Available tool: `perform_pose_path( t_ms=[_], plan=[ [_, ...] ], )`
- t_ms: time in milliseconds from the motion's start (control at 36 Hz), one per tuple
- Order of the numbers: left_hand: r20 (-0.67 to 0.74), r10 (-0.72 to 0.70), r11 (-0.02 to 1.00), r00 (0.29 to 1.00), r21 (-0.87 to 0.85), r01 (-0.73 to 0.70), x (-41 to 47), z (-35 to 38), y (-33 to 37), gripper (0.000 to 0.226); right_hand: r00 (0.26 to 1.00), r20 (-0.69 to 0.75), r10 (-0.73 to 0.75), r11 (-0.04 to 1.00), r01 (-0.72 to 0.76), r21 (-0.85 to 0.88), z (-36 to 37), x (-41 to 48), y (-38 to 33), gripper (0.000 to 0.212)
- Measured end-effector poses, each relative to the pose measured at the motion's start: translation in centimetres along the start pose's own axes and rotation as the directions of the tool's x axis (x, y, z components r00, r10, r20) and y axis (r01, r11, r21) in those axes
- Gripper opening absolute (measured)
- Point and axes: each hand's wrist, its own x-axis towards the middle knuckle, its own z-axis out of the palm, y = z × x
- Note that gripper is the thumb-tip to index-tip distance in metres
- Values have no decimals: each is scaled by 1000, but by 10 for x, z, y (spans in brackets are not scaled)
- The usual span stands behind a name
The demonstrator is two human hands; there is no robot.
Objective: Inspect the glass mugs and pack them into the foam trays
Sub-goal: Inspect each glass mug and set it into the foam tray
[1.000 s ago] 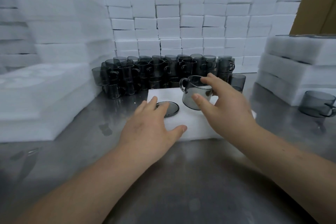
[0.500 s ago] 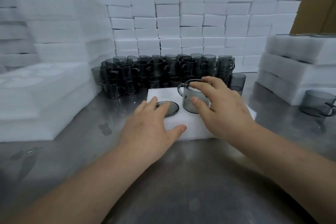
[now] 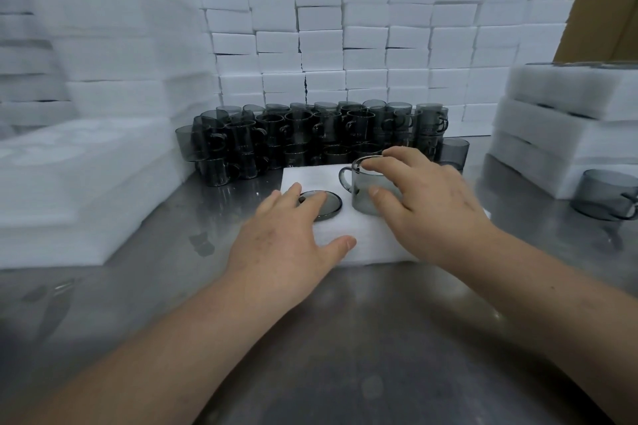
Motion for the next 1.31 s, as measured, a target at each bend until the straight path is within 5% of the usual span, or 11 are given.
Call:
perform_pose_path(
  t_ms=[667,973,1306],
  plan=[
    [-15,3,1000,1000,-5,-3,-1,-1,1,69,993,35,112,993,-113,30,0,4,4,64],
    [-24,-10,1000,1000,-7,10,-1,0,1,67,995,97,33,999,-32,-15,-5,4,2,47],
    [-25,0,1000,1000,6,0,0,1,0,68,992,78,-101,995,100,17,1,3,3,58]
  ],
)
